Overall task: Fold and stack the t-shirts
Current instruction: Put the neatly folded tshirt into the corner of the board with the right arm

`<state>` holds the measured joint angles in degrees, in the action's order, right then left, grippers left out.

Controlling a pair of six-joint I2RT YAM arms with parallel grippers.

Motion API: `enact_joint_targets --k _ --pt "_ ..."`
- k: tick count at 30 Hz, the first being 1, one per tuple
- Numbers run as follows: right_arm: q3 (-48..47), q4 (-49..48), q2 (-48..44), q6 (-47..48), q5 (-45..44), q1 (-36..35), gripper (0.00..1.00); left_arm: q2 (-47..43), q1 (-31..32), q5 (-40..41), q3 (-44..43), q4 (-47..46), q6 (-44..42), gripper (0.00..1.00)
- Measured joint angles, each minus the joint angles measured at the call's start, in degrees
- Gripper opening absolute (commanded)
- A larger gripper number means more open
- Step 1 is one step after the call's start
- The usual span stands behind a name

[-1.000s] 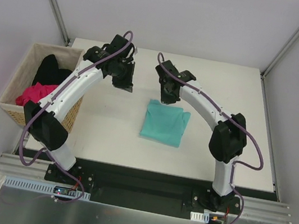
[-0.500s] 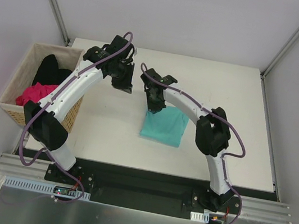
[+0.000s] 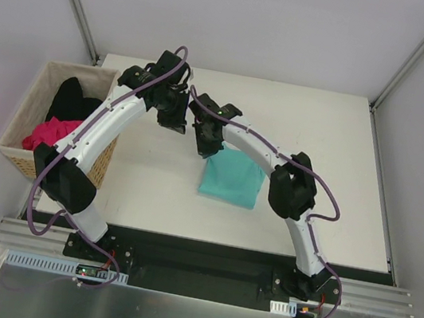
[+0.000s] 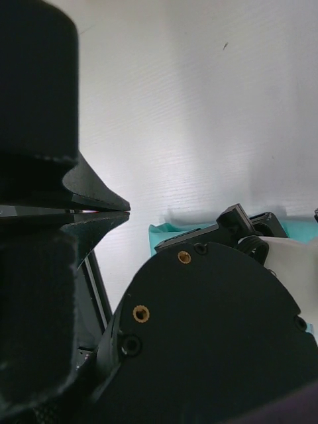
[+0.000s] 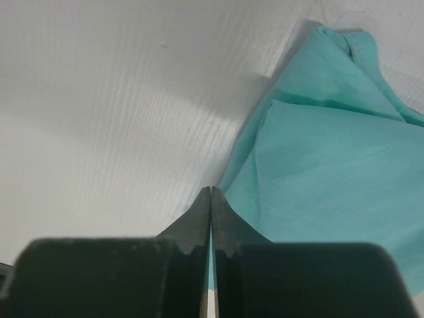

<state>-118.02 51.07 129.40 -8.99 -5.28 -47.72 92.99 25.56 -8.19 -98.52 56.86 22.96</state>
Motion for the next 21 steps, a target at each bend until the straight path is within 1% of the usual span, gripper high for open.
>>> enact_joint_targets --k 12,21 --pt "0.15 -1.77 2.43 -1.55 3.30 -2.12 0.00 0.00 -0.09 2.36 1.64 0.85 0.00 0.00" --pt "4.79 -4.72 2.62 -3.21 4.81 -2.14 0.00 -0.02 -0.09 2.84 3.74 1.29 0.00 0.00"
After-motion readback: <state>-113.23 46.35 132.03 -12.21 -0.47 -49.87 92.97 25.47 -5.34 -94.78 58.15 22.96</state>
